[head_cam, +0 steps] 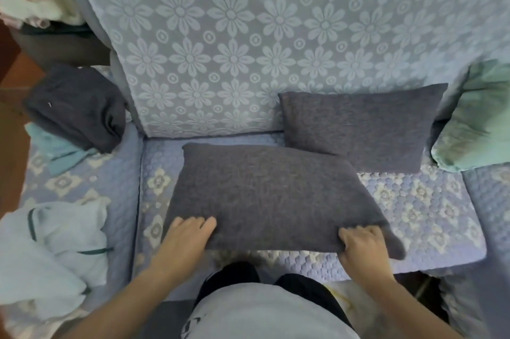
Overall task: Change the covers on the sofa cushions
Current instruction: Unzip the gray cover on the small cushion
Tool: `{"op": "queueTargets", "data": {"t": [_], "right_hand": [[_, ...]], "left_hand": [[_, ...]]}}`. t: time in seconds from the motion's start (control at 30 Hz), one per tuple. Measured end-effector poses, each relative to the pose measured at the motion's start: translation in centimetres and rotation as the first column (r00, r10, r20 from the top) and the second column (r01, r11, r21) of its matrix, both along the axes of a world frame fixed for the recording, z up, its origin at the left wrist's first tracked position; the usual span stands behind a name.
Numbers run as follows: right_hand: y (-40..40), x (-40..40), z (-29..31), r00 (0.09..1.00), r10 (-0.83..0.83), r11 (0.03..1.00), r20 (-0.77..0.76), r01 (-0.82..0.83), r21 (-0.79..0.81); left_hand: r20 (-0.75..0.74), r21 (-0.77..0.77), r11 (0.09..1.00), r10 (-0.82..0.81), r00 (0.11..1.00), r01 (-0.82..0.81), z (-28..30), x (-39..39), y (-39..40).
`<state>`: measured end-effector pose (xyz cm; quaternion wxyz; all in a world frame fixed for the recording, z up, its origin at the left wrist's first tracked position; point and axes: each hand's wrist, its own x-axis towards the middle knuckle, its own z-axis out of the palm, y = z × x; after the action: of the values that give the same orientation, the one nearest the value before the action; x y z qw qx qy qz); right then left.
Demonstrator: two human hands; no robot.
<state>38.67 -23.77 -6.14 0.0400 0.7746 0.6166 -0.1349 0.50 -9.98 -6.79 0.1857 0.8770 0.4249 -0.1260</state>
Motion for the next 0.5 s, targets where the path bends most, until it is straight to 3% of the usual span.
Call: {"op": "queueTargets", "data": {"t": [0.1, 0.17, 0.27, 0.4, 0.5], "right_hand": [[-4.1, 1.1, -3.5, 0.991, -0.102, 0.892, -0.088, 0.052, -0.450], [-5.4, 2.3, -4.7, 0.963, -0.249, 0.767, -0.106, 0.129, -0.629], [-5.1, 6.4, -5.9, 0.904, -0.405, 0.722, -0.138, 0.224, -0.655], [-1.7, 11.4, -7.3, 0.919, -0.357, 0.733, -0.170, 0.162, -0.661], [1.7, 12.4, -8.3, 0.831, -0.486, 0.739, -0.271, 0.225, -0.635]], "left_hand": [[-0.193, -0.290, 0.948, 0.080, 0.978, -0.135, -4.0, 0.1, -5.5], [-0.309, -0.492, 0.795, 0.221, 0.925, -0.354, -6.5, -0.7, -8.4], [-0.331, -0.498, 0.657, 0.459, 0.824, -0.566, -7.8, 1.1, -11.0], [-0.302, -0.457, 0.606, 0.583, 0.754, -0.651, -7.6, 5.8, -11.9], [-0.261, -0.372, 0.555, 0.707, 0.657, -0.744, -8.1, 8.1, -10.2]]}}
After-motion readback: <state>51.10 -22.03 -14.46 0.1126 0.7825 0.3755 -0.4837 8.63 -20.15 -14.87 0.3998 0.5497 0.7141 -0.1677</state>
